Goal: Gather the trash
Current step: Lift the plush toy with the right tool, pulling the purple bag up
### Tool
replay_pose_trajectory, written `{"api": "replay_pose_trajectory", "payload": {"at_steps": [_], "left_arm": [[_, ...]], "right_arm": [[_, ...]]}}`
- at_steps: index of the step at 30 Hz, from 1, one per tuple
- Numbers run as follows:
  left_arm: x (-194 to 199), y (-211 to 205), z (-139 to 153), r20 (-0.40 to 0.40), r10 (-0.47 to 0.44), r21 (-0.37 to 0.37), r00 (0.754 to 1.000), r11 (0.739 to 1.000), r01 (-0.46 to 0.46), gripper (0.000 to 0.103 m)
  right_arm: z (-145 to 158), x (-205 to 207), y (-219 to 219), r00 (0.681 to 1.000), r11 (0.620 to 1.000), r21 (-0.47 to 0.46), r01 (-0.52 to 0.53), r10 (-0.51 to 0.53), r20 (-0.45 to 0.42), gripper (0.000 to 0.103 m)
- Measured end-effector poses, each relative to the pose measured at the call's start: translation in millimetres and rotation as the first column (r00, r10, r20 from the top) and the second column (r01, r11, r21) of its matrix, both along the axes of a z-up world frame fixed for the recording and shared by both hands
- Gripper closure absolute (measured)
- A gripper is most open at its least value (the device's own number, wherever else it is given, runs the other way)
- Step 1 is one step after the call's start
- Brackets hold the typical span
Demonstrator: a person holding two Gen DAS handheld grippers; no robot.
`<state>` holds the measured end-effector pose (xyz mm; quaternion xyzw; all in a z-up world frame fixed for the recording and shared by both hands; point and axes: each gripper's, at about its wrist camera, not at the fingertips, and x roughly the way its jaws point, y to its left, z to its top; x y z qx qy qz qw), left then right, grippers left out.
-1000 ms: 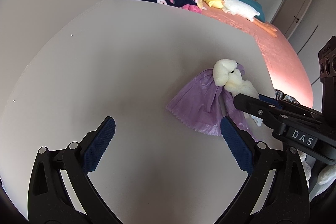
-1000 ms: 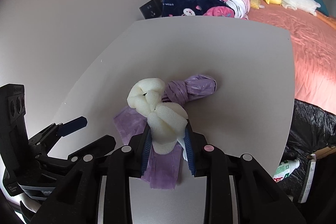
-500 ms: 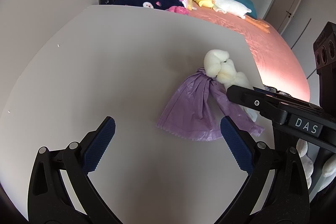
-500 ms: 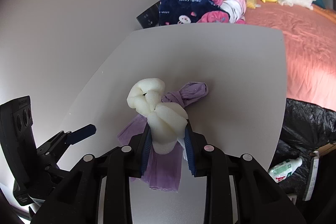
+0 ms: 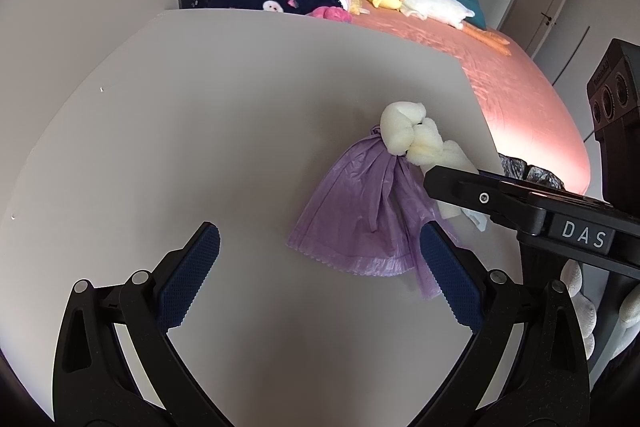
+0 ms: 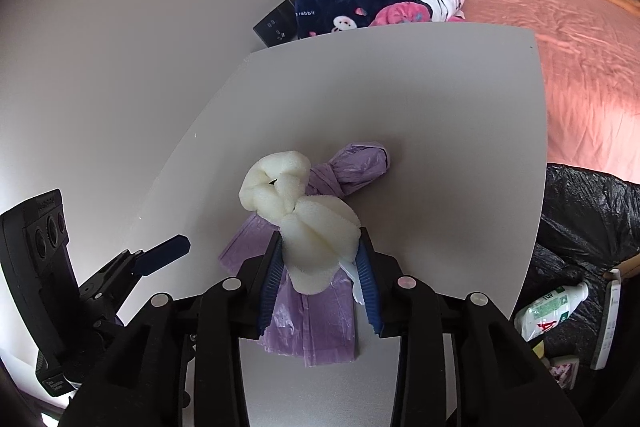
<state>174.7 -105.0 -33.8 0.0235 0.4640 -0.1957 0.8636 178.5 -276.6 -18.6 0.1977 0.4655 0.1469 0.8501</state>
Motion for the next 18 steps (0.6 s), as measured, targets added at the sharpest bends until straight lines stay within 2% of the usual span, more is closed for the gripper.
{"api": "replay_pose_trajectory", "payload": {"at_steps": [2, 4, 14, 18], "left_arm": [[0, -1, 0, 0.000, -0.002, 0.000, 1.000, 1.000, 0.002, 0.006], [0, -4, 0, -0.002, -0.007, -0.006, 1.000, 1.000, 0.007, 0.006], [6, -38, -5, -0.019, -0.060, -0.009, 0.998, 0.998, 0.060, 0.006], [12, -52, -14, -0.027, -0.050, 0.051, 0.998, 0.997, 0.051, 0.006]], "right_arm": [[0, 0, -1, 1.000, 1.000, 0.005, 0.005, -0.005, -0.001, 0.066], [2, -1, -2, 1.000, 1.000, -0.007, 0.018, -0.018, 0.016, 0.072], [15, -5, -21, 0.998, 0.999, -0.026, 0.045, -0.043, 0.050, 0.072], [17, -8, -33, 0.997, 0.998, -0.028, 0.059, -0.057, 0.060, 0.072]]}}
